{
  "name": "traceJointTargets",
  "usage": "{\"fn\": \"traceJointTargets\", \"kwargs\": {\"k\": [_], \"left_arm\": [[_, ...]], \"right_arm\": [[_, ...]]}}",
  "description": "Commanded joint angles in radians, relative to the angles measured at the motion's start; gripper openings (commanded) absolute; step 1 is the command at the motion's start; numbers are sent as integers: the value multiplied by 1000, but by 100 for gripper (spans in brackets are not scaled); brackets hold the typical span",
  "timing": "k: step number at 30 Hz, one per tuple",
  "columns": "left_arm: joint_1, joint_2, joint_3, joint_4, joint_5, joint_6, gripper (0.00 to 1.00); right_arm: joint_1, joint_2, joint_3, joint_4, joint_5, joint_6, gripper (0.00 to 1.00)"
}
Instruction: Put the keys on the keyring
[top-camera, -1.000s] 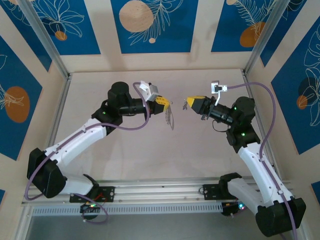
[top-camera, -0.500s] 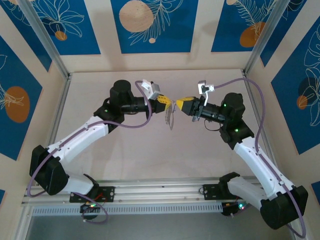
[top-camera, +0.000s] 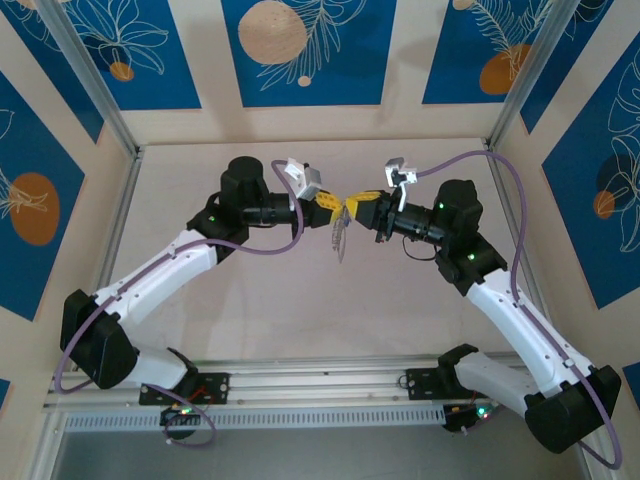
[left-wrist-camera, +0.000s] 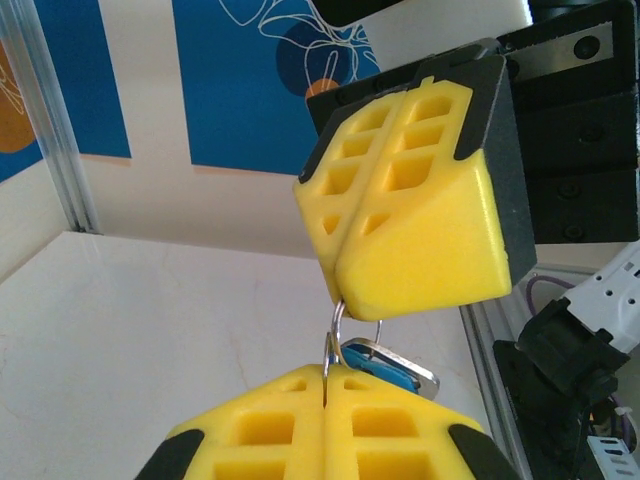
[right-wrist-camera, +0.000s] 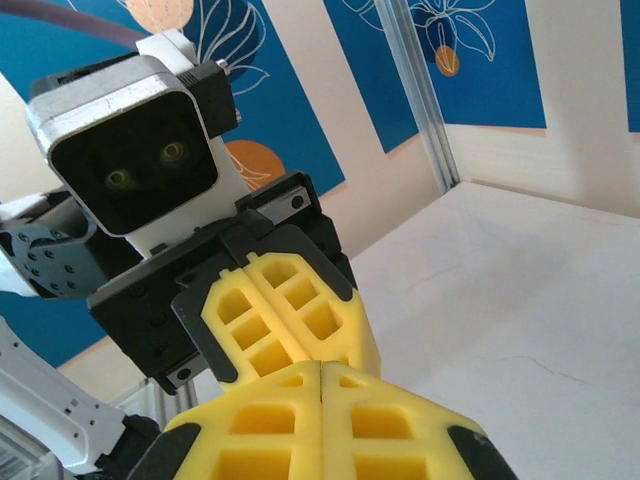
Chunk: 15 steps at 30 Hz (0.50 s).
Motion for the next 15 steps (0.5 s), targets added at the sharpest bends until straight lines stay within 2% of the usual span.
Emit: {"fn": "traceJointTargets", "kwargs": {"k": [1, 15], "left_arm": [[-14, 3, 48, 0, 49, 20, 0], [-23, 1, 46, 20, 53, 3, 0]], "right_arm": [[13, -9, 35, -43, 52, -69, 0], [27, 2, 37, -73, 83, -113, 0]]}}
